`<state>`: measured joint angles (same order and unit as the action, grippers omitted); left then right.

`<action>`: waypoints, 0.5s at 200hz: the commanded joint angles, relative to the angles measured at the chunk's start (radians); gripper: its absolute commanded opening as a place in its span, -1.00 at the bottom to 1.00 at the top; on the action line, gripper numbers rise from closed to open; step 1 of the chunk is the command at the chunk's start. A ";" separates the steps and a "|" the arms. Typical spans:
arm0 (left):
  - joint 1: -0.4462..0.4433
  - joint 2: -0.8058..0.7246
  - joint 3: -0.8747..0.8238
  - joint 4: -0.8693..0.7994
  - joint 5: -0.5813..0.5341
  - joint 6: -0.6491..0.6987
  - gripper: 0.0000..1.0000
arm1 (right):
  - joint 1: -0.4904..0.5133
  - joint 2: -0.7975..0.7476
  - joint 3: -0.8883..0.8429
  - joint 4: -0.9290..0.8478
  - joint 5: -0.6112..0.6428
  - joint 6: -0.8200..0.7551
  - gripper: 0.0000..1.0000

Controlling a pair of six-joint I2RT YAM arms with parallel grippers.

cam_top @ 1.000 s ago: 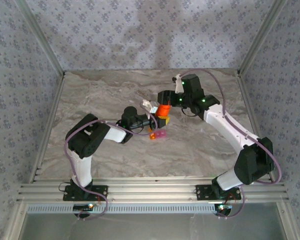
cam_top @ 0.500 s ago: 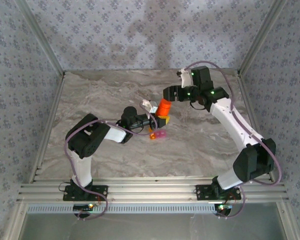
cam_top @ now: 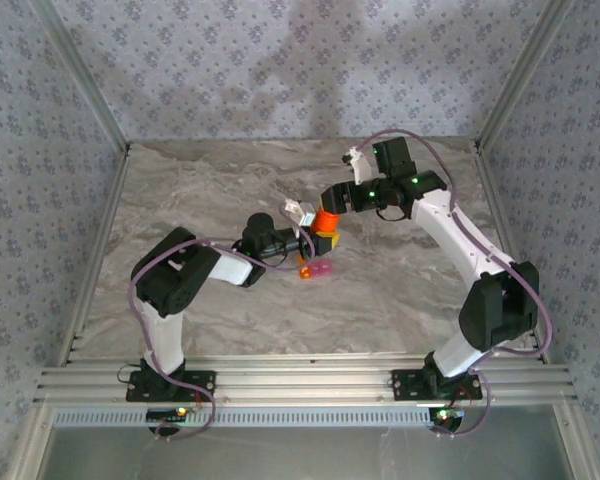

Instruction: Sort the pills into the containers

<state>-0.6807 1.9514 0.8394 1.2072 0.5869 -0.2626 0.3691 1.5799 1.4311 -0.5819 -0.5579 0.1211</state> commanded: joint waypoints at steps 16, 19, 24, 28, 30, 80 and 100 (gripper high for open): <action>0.000 -0.031 0.007 0.046 0.004 0.013 -1.00 | 0.011 0.019 0.038 -0.047 -0.017 -0.030 0.35; 0.000 -0.031 0.007 0.047 0.004 0.013 -1.00 | 0.010 0.019 0.038 -0.046 -0.017 -0.031 0.34; 0.000 -0.031 0.008 0.047 0.004 0.013 -1.00 | 0.010 0.019 0.038 -0.047 -0.017 -0.029 0.33; 0.000 -0.031 0.009 0.047 0.004 0.013 -1.00 | 0.010 0.020 0.039 -0.047 -0.017 -0.029 0.32; 0.000 -0.031 0.008 0.047 0.004 0.013 -1.00 | 0.012 0.020 0.039 -0.048 -0.017 -0.029 0.32; 0.000 -0.031 0.010 0.048 0.004 0.013 -1.00 | 0.020 0.028 0.036 -0.058 -0.019 -0.023 0.21; 0.000 -0.031 0.011 0.048 0.003 0.013 -1.00 | 0.021 0.025 0.024 -0.048 -0.011 -0.021 0.14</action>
<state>-0.6807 1.9514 0.8394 1.2076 0.5869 -0.2626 0.3832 1.5970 1.4387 -0.6151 -0.5621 0.1108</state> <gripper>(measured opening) 0.519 0.590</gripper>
